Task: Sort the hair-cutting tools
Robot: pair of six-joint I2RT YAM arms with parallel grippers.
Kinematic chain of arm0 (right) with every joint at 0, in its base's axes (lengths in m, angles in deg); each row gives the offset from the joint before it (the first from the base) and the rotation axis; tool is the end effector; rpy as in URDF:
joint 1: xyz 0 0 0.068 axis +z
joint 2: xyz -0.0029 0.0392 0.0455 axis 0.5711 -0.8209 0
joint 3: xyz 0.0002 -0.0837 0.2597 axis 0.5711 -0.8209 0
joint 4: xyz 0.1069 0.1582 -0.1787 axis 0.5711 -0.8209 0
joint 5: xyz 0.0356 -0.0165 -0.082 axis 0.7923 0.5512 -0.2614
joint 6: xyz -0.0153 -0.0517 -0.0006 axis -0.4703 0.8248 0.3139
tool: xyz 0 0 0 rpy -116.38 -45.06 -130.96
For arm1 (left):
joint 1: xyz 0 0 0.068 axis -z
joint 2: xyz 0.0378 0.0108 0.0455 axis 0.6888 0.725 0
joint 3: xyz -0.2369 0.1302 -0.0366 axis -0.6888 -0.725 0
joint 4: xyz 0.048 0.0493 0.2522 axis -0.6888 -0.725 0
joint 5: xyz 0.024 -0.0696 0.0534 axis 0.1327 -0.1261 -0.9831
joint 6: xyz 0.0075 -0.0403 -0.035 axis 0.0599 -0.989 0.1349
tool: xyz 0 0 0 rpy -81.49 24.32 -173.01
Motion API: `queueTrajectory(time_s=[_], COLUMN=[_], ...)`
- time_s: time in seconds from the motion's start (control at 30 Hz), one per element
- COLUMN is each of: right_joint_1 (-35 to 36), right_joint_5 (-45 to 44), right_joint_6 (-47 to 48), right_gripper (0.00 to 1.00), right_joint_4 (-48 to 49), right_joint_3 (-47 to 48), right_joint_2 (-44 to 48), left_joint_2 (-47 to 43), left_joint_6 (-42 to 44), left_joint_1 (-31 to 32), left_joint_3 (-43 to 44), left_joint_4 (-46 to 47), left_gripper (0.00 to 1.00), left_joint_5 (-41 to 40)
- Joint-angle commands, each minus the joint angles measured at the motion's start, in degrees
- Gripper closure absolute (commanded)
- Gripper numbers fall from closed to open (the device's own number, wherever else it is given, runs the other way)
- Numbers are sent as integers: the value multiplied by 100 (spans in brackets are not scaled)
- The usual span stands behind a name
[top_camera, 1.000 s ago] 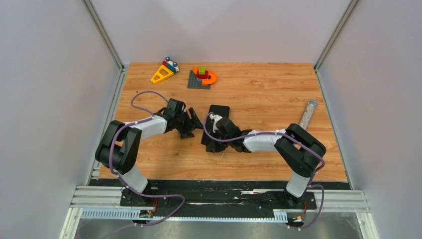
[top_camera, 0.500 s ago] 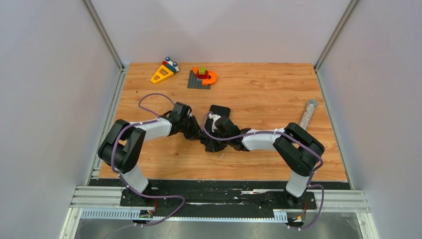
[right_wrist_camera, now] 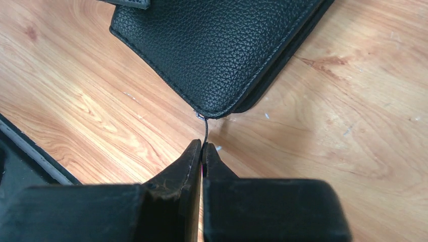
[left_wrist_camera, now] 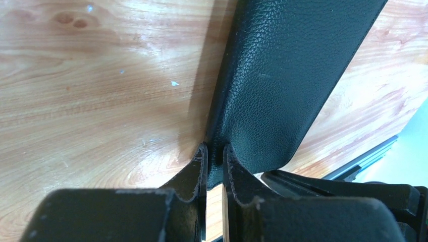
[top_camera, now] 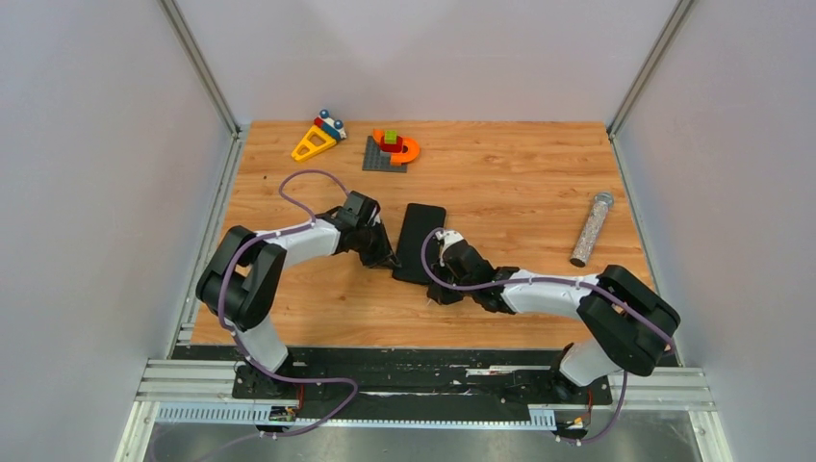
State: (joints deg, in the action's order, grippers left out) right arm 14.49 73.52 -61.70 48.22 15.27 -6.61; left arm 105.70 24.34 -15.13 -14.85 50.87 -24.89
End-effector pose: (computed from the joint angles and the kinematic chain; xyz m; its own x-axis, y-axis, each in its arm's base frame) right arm 0.1804 0.2122 0.1454 -0.8056 -0.1830 -0.5634 -0.4366 0.8263 0.3558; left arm 0.2831 -0.1654 0.1536 -0.9429 -0.2987 -0.1475 -0.1708 0.8135 -0.5558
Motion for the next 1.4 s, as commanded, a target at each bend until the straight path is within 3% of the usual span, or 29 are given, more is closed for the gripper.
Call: queueTrajectory(time_s=[0.0, 0.23, 0.37, 0.5, 0.57, 0.63, 0.8, 1.07, 1.37], right_joint_1=[16, 165, 209, 219, 211, 212, 218, 226, 226], right_joint_5=[-247, 231, 633, 741, 706, 696, 746, 793, 727], right_joint_6=[57, 332, 290, 321, 343, 362, 349, 294, 255], right_gripper=[100, 100, 100, 100, 100, 100, 100, 100, 100], right_joint_4=[-644, -264, 125, 176, 176, 167, 133, 90, 15], right_joint_3=[-225, 337, 868, 1419, 1593, 1755, 2053, 2169, 2102], right_joint_2=[149, -301, -827, -1299, -1431, -1564, -1892, -2022, -1929], left_joint_2=[253, 693, 776, 343, 41, -273, -649, -429, -138], left_joint_6=[742, 1304, 1227, 833, 579, 271, -330, -784, -920], left_joint_1=[-117, -177, -198, -246, -286, -313, -314, -127, -38], left_joint_3=[234, 1070, 1441, 1235, 974, 647, -105, -328, -405], left_joint_4=[-341, -530, -609, -535, -510, -417, 160, 704, 849], left_gripper=[90, 87, 67, 37, 28, 25, 27, 38, 71], left_joint_5=[-1071, -983, -1034, -1272, -1460, -1580, -970, -373, -261])
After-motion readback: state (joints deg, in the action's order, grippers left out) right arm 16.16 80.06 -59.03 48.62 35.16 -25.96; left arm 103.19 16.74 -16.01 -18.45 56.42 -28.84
